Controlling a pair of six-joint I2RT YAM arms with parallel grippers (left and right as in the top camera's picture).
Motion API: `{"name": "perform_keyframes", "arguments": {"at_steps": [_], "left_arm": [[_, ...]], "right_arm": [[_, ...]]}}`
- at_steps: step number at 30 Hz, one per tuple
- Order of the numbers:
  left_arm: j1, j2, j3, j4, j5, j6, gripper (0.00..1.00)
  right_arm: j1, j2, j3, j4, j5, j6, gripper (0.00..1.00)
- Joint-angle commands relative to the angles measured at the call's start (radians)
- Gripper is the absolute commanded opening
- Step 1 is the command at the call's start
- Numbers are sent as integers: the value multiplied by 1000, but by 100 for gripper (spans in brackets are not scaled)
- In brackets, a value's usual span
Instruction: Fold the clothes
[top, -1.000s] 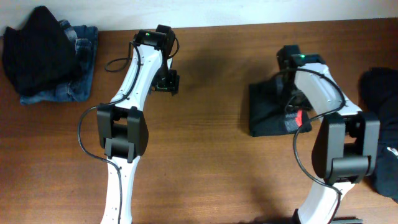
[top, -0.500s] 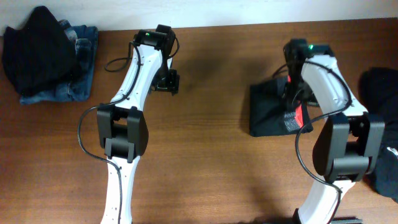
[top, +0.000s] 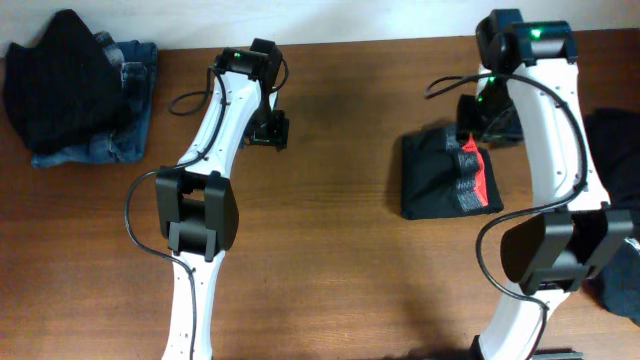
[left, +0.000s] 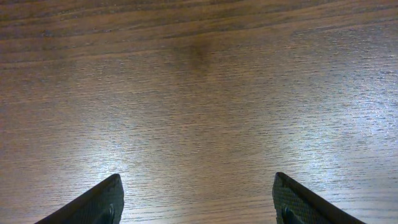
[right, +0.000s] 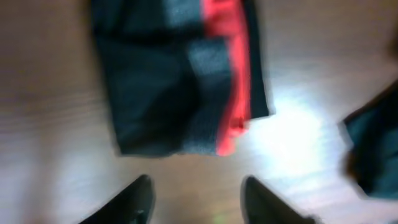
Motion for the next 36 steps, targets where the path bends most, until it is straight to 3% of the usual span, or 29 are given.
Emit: {"name": "perform_keyframes", "arguments": {"at_steps": [1,4,13,18,26,36], "left_arm": [[-3,-17,-11,2,5,-5,76],[-3,-17,-21,2,5,-5,76],[-3,-17,-39,5,5,-5,76],[-2,-17,-39,5,4,-5,76],[-2,-17,-39,10,5,-5,76],[-3,-17,-39,9,5,-5,76]], "right_arm": [[49,-7,-65,-5,-92,-70,42],[72,-7,-150,12,-50,-69,41],[50,-7,-439,248,-32,-66,25],[-19,-7,-558,374,36,19,4],[-126,-7,-584,383,49,44,4],[-134,-7,-630,486,38,43,10]]}}
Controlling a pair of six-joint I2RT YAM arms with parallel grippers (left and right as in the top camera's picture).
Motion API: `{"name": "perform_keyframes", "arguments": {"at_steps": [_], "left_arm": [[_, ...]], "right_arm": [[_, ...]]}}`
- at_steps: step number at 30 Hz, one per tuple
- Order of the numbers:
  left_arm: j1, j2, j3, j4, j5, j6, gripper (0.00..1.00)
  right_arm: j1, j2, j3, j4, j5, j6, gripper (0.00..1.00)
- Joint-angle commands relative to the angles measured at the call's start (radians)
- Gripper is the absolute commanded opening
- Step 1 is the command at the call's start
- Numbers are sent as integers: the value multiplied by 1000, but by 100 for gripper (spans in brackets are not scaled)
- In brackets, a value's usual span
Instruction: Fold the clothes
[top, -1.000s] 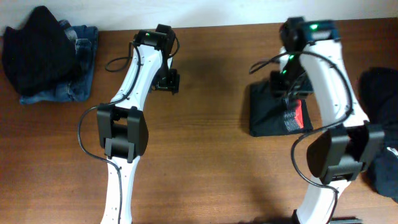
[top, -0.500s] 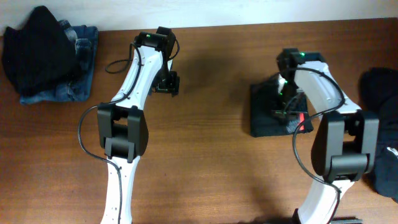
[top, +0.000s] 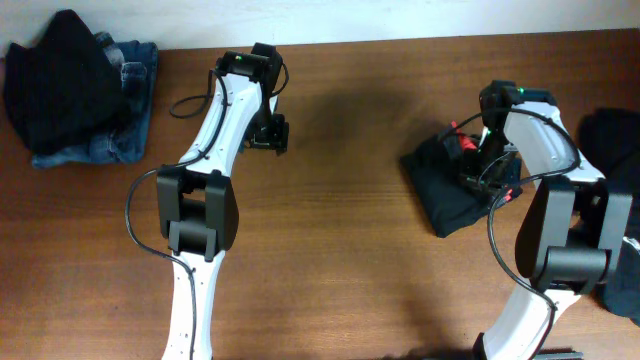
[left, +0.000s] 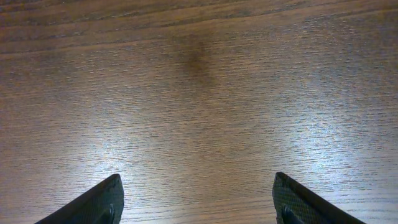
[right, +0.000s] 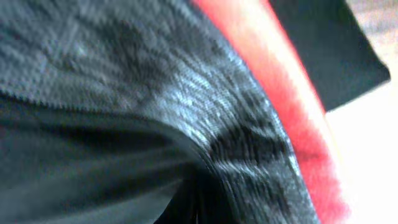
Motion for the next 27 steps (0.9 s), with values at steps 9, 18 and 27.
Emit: {"name": "perform_keyframes", "arguments": {"at_steps": [9,18,27], "left_arm": [[-3,-17,-8,4,5,-5,76],[-3,-17,-8,3,5,-5,76],[-2,-17,-8,12,5,-5,76]], "right_arm": [[0,-8,-246,256,17,71,4],[0,-57,-158,185,-21,102,4],[0,-142,69,49,-147,43,9]]}}
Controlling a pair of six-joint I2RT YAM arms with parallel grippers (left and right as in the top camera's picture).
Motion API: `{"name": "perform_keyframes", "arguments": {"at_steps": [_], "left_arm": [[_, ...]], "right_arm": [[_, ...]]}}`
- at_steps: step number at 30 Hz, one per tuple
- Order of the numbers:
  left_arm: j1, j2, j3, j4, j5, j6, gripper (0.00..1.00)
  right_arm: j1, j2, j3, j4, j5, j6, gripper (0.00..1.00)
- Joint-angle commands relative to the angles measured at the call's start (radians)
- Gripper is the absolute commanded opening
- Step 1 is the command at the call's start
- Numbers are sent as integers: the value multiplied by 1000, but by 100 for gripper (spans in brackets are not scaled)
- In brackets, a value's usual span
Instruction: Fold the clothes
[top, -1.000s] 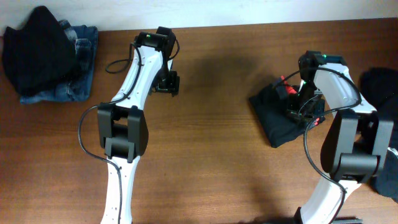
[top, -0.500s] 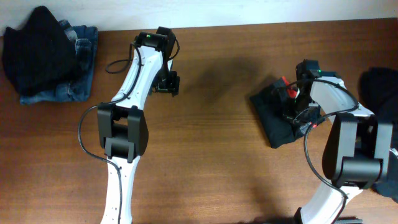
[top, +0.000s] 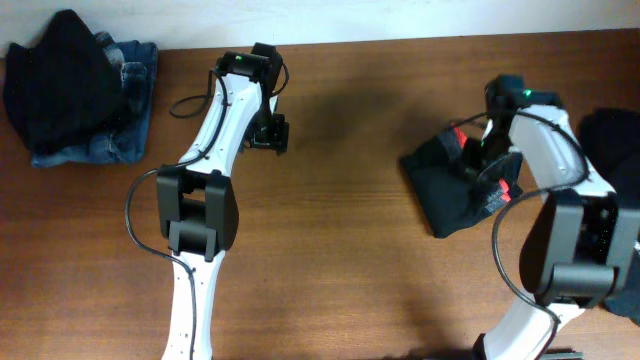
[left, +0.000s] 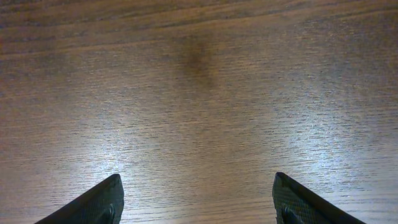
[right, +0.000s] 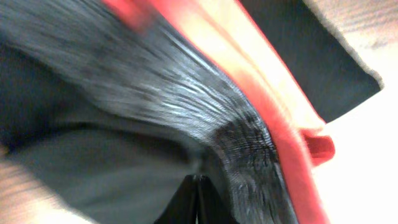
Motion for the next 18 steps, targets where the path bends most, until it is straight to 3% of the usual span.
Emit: {"name": "perform_keyframes", "arguments": {"at_steps": [1,10,18], "left_arm": [[-3,-17,-6,10,5,-5,76],[-3,-17,-6,10,5,-5,76],[-3,-17,-8,9,5,-5,76]], "right_arm": [[0,-58,77,0,-81,-32,10],[0,-17,46,79,-69,-33,13],[0,37,-115,267,-39,-33,13]]}}
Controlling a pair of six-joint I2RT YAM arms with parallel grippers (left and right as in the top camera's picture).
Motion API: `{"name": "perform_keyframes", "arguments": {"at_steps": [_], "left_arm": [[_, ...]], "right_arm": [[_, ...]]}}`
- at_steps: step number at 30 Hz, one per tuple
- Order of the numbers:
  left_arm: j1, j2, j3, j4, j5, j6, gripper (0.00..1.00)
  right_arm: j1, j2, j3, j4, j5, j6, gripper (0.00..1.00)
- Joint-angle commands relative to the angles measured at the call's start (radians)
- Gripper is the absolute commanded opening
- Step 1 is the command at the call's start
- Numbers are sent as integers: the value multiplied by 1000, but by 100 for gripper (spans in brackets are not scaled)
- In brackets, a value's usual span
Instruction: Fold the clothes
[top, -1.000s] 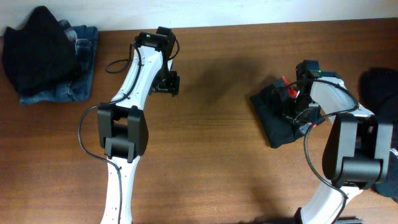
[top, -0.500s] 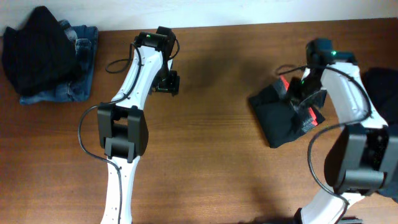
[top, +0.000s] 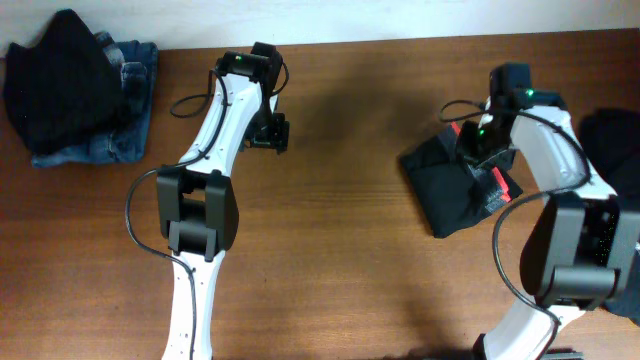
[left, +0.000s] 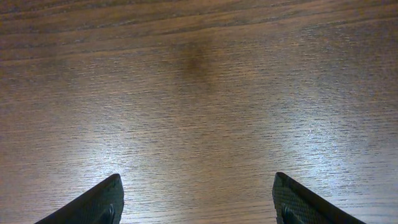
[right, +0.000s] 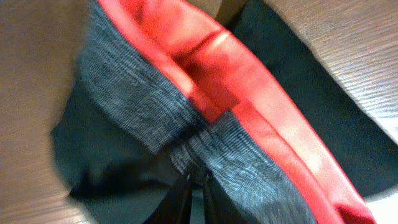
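A black garment (top: 450, 195) with a grey and red band (right: 249, 118) lies at the table's right side, bunched and skewed. My right gripper (top: 484, 152) is over its far right part, shut on a fold of the grey-black fabric (right: 199, 168), with the jaws pinched together. Far away from it, my left gripper (top: 270, 132) hovers at the back centre-left, open over bare wood (left: 199, 106). Its two fingertips (left: 112, 186) stand wide apart with nothing between them.
A pile of clothes, a black piece on blue jeans (top: 75, 90), sits at the back left corner. More dark clothing (top: 612, 135) lies at the right edge beside my right arm. The table's back edge (top: 360, 42) is just behind both grippers.
My right gripper, still shut on the garment's banded fold, has shifted slightly toward the back edge, and the red band now shows more fully in its wrist view. My left arm has not moved.
My right gripper first hung open above the black garment, which lay flat and square. It was then down in the fabric and the garment lay skewed. After that it was shut on the banded fold, and it holds that fold now. My left gripper stayed open in place.
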Motion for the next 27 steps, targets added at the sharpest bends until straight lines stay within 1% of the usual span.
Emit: {"name": "perform_keyframes", "arguments": {"at_steps": [1,4,6,10,13,16,19,22,24,27], "left_arm": [[-3,-17,-7,-1,5,-5,76],[-3,-17,-8,-1,5,-5,76],[-2,-17,-8,-1,5,-5,76],[-3,-17,-8,-1,5,-5,76],[-3,-17,-8,-1,5,-5,76],[-3,-17,-8,-1,5,-5,77],[-3,-17,-8,-1,5,-5,76],[-2,-17,-8,-1,5,-5,76],[-3,-17,-8,-1,5,-5,77],[-3,-17,-8,-1,5,-5,77]], "right_arm": [[0,42,-79,71,24,-6,13],[0,58,-116,130,24,-5,12],[0,58,-117,136,24,-6,8],[0,35,-79,108,24,-5,7],[0,3,-13,50,24,-6,7],[0,-36,105,-56,26,-7,9],[0,-55,244,-200,32,-23,15],[0,-57,385,-393,84,-24,23],[0,-57,426,-484,120,-24,25],[-1,-54,420,-569,134,-25,27]]}}
